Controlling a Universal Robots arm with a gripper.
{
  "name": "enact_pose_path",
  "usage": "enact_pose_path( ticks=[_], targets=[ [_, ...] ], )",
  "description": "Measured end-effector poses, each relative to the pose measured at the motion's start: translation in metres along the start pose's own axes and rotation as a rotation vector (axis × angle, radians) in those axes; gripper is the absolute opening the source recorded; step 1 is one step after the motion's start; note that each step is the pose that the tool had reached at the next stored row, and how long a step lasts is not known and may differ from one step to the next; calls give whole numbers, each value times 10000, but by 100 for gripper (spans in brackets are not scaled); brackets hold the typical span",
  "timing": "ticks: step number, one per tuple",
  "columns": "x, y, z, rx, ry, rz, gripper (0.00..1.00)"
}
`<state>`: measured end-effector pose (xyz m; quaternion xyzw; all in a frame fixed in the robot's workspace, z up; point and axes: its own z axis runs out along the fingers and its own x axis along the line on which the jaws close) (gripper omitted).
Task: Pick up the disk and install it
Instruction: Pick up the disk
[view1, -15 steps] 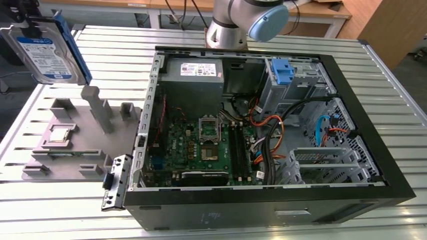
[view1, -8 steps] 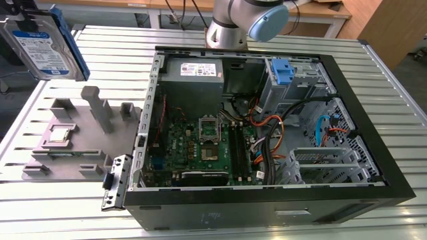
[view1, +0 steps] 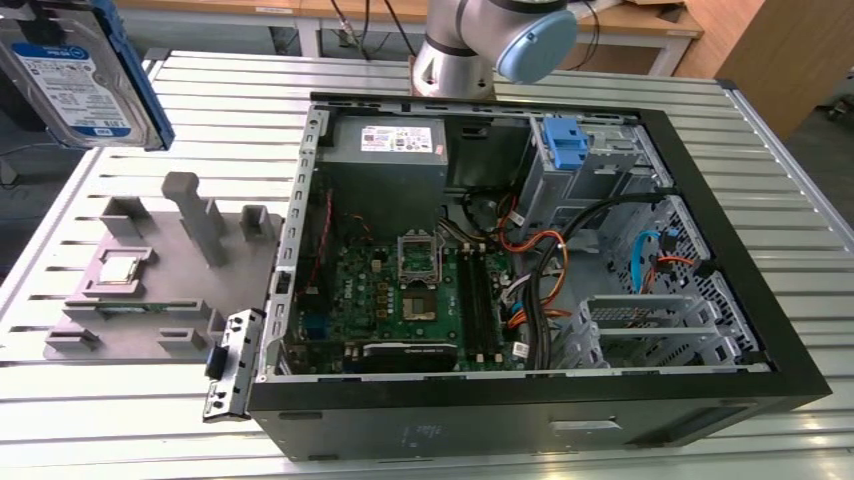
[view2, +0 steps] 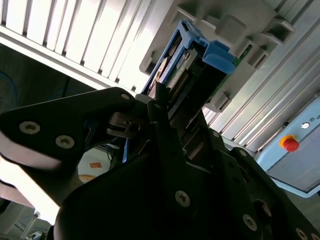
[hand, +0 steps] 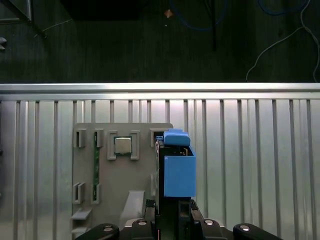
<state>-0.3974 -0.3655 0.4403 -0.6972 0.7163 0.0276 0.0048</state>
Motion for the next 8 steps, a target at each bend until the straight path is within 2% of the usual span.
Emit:
enact_pose_path(
  ticks=[5,8],
  targets=[
    [-5,4,-110,0,0,0,35],
    [-5,4,-122,3,-2,-1,35]
  ],
)
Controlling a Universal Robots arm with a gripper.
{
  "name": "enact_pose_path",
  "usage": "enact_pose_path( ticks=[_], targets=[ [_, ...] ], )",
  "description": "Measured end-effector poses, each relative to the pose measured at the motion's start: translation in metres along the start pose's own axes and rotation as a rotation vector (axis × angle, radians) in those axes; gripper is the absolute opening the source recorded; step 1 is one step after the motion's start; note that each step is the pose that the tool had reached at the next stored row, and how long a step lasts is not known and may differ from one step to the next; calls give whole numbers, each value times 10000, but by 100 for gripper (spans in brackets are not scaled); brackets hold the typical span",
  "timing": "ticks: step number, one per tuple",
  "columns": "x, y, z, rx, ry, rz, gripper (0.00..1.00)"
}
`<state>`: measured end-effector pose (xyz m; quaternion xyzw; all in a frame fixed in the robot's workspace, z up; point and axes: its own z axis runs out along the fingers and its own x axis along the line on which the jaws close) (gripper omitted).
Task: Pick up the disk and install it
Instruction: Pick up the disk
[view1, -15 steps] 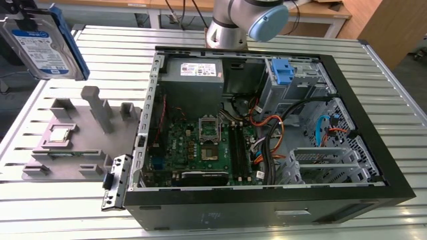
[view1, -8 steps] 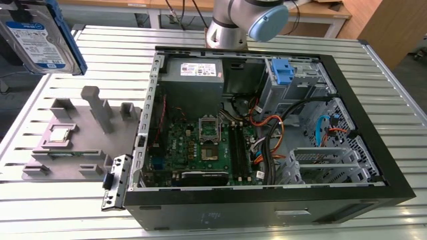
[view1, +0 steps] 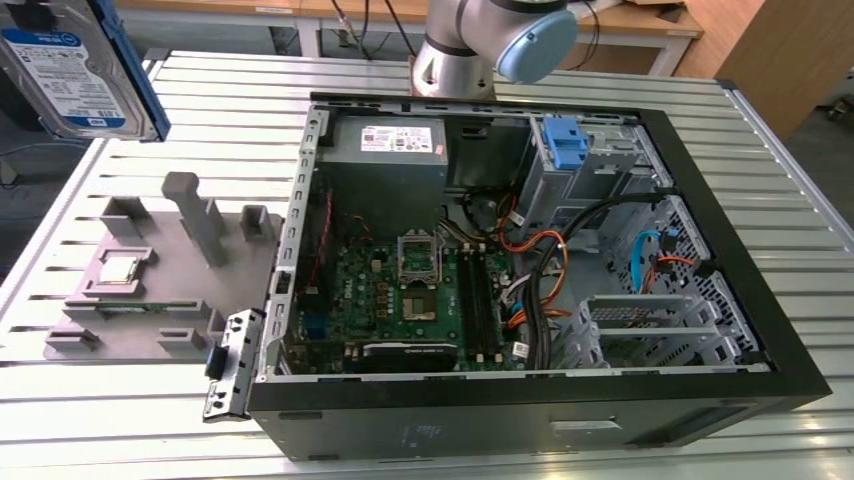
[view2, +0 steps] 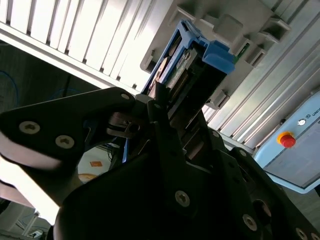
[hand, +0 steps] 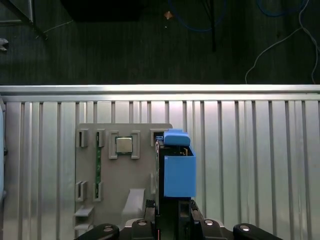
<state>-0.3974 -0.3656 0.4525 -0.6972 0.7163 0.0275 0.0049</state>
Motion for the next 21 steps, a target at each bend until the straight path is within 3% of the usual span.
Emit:
enact_pose_path(
  ticks=[8,14,19,20,21],
  targets=[
    [-2,1,-37,-3,2,0,35],
    [-8,6,-185,-3,2,0,35],
    [-12,8,-269,-2,1,0,35],
    [-14,10,-313,-2,2,0,35],
    [-14,10,-314,-2,1,0,35]
  ],
)
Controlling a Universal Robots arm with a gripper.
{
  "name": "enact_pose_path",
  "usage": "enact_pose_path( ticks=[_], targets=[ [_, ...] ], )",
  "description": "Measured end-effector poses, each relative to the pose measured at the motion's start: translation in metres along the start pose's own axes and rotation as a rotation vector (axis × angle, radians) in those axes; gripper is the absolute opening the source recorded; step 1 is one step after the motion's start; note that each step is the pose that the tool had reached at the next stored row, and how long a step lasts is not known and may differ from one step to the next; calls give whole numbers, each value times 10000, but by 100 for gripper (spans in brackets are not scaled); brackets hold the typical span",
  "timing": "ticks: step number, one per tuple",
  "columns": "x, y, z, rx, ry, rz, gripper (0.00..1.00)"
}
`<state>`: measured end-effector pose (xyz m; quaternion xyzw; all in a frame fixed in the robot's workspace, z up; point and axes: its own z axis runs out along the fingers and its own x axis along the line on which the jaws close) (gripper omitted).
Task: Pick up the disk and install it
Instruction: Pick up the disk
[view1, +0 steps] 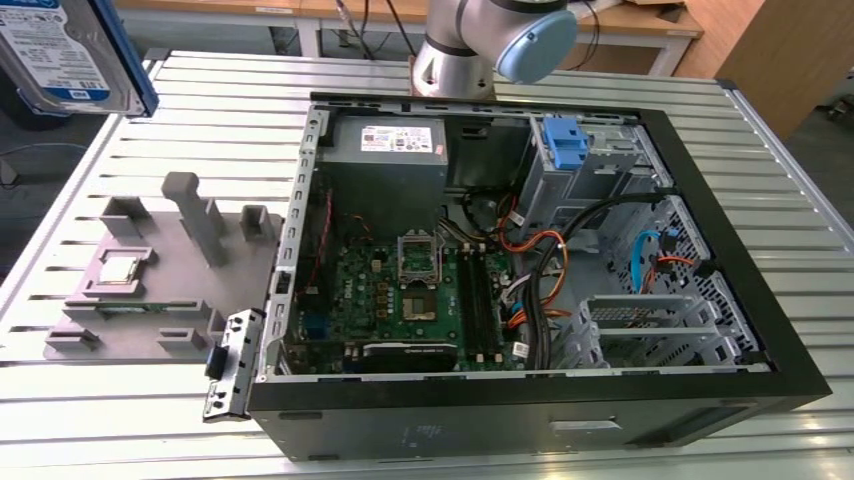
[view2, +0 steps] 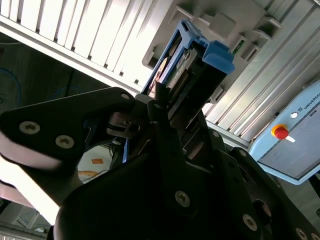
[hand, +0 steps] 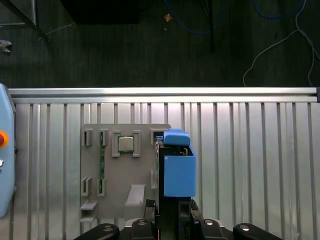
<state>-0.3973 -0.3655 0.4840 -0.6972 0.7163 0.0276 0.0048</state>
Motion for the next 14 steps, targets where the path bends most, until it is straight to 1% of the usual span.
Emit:
enact_pose_path(
  ticks=[4,7,14],
  targets=[
    [-1,-6,-2,-2,1,0,35],
    [-1,-32,-1,0,0,-1,35],
    [-4,-155,-4,0,0,0,35]
  ],
)
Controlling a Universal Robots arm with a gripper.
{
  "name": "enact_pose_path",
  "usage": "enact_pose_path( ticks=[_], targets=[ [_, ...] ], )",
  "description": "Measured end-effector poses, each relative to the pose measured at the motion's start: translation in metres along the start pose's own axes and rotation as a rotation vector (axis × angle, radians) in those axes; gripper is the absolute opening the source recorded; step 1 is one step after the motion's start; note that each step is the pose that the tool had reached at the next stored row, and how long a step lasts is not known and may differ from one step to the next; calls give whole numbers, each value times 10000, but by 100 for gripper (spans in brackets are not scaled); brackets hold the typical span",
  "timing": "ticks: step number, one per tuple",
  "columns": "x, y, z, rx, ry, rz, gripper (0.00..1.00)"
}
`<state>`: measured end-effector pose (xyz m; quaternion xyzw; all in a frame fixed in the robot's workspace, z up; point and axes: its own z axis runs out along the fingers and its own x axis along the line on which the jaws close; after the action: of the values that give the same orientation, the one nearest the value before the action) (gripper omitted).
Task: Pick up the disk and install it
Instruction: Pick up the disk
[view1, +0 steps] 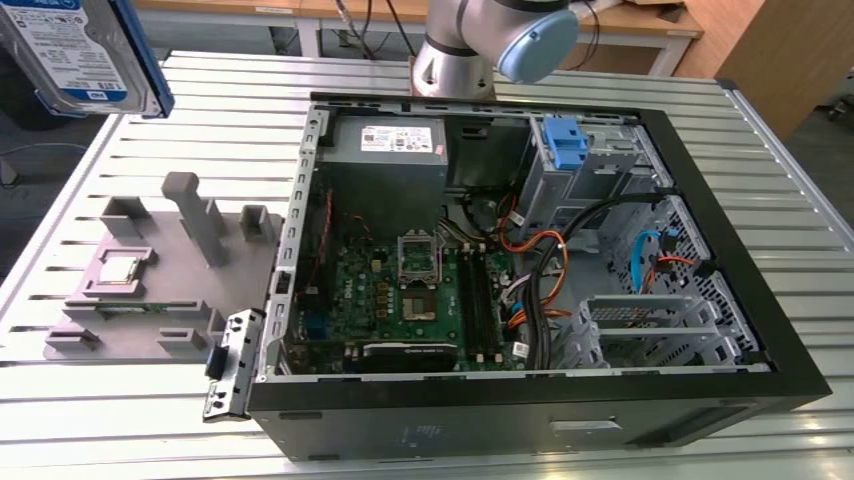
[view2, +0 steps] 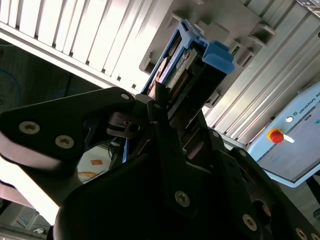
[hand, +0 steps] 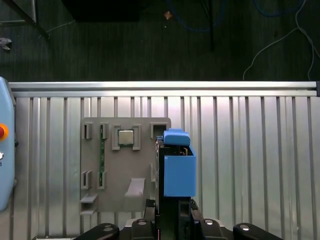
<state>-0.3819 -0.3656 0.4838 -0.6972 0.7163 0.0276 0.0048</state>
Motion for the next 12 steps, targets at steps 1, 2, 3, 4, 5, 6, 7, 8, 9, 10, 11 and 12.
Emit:
enact_pose_path(
  ticks=[1,2,3,4,5,6,7,8,9,10,11,12],
  targets=[
    [-1,-21,-1,0,0,0,35],
    [-1,-44,-2,-1,1,0,35],
    [-2,-66,-2,0,0,0,35],
    [-3,-87,-3,-1,0,0,35],
    [-3,-110,-3,0,0,0,35],
    [-4,-134,-3,0,0,0,35],
    [-4,-158,-4,0,0,0,35],
    [-5,-185,-5,-1,0,0,35],
    [-6,-210,-6,0,0,0,35],
    [-7,-235,-7,-1,0,0,35],
    [-7,-261,-8,-2,1,1,35],
    [-8,-287,-8,-1,0,0,35]
  ],
)
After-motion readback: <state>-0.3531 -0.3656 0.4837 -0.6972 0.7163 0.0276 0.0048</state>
